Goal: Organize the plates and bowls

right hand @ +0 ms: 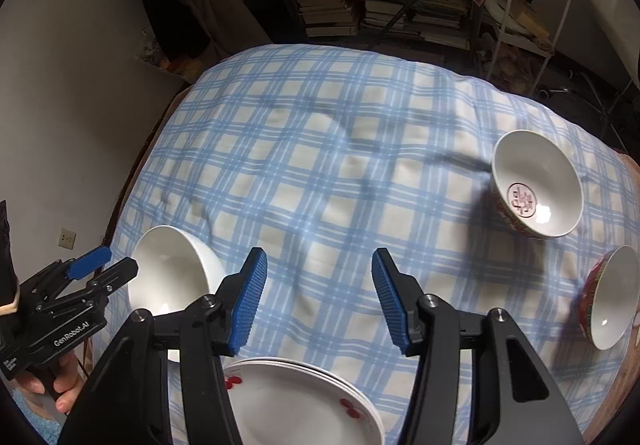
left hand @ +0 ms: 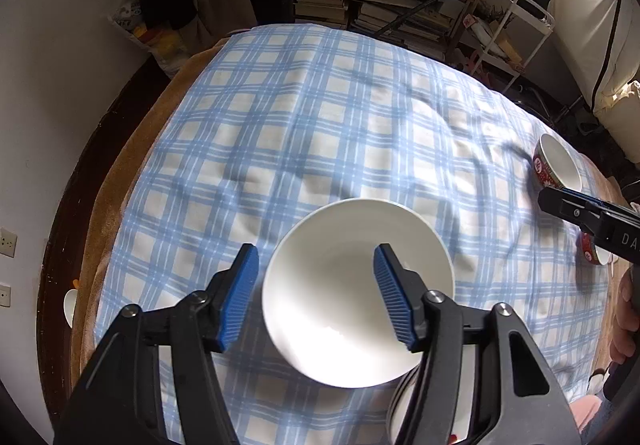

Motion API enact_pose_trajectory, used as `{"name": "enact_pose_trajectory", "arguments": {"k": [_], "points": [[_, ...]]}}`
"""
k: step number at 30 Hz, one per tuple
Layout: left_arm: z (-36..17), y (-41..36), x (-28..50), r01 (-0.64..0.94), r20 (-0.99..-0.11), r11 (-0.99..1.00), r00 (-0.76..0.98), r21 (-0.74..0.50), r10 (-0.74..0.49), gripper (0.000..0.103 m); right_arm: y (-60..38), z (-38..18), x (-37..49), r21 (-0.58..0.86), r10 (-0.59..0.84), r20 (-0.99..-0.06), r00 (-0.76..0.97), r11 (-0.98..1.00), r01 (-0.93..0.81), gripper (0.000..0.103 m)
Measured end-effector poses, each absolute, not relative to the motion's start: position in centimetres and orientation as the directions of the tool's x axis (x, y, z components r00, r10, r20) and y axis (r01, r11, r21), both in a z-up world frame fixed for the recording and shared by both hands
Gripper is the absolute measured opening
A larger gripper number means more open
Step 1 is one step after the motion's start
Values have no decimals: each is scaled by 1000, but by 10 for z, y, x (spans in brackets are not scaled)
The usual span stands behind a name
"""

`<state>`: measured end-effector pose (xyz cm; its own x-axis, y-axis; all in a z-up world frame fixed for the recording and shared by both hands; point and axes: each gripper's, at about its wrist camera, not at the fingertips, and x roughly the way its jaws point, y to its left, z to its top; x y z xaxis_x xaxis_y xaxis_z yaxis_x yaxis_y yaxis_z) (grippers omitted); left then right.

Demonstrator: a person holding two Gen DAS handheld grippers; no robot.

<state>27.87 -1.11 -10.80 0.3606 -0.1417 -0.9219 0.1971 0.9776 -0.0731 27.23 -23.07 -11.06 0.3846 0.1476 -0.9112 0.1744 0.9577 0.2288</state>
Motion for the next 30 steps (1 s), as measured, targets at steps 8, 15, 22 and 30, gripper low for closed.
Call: {"name": "enact_pose_trajectory", "arguments": {"k": [8, 15, 22, 30], "points": [[-86, -71, 303, 249, -918, 966, 365, -64, -155, 89, -303, -97, 265, 187, 66, -903, 425, 951, 248, 99], [-85, -149, 322, 351, -920, 935, 345, -58, -186, 90, -362, -93, 263, 156, 10, -905, 425, 938, 309, 99], [-94, -217, 335, 416, -908, 905, 340, -89, -246, 90, -412, -101, 267, 112, -47, -912, 406, 927, 358, 99], [-119, -272, 348, 451, -911, 886, 313, -106, -268, 90, -445, -131, 272, 82, -66, -930, 362, 922, 378, 99]]}}
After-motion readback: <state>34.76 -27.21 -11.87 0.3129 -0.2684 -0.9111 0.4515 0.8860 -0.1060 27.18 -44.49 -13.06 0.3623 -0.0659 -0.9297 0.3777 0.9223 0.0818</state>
